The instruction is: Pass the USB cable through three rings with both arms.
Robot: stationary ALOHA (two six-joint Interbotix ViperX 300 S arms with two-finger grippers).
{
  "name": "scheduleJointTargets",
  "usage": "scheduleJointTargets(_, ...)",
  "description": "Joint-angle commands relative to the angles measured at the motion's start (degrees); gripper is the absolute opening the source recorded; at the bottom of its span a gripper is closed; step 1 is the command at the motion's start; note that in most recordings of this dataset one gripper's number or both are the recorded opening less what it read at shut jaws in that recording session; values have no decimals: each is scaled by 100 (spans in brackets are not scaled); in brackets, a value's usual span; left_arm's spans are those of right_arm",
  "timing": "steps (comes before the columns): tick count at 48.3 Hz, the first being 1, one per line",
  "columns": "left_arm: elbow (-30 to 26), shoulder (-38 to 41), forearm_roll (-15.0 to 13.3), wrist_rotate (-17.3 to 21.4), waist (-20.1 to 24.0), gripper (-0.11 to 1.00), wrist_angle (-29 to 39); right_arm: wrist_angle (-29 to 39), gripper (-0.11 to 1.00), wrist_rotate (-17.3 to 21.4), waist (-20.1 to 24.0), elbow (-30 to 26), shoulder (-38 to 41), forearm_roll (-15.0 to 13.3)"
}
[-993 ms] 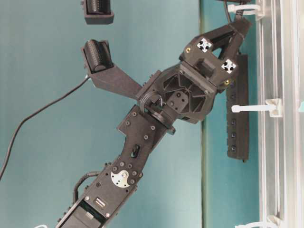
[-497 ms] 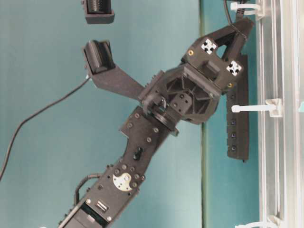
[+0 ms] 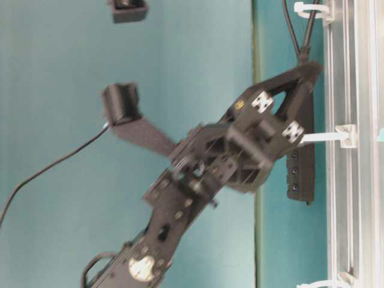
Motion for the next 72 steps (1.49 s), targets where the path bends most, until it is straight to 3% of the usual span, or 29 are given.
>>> scheduleJointTargets(1,9,-272,18,9,-18,25,-35,44,81,35,18,-70,-264,-62)
scheduleJointTargets(12,53,-483,18,18,-26,24,-53,-9,78,35,18,-202,-510,-141)
scheduleJointTargets(25,26,-545,18,35,-88,24,-62,-316,78,18,26,-554,-141,-141)
scheduleJointTargets(36,9,-606,18,475,-167,24,-26,-510,77,9,79,-800,211,-141)
scheduleJointTargets(44,18,-624,18,527,-167,24,18,-756,76,18,97,-817,431,-141)
scheduleJointTargets(62,9,-642,18,589,-185,24,-35,-1072,58,26,97,-800,466,-141)
scheduleJointTargets(72,9,-642,18,589,-202,24,-53,-1081,57,26,97,-791,519,-141)
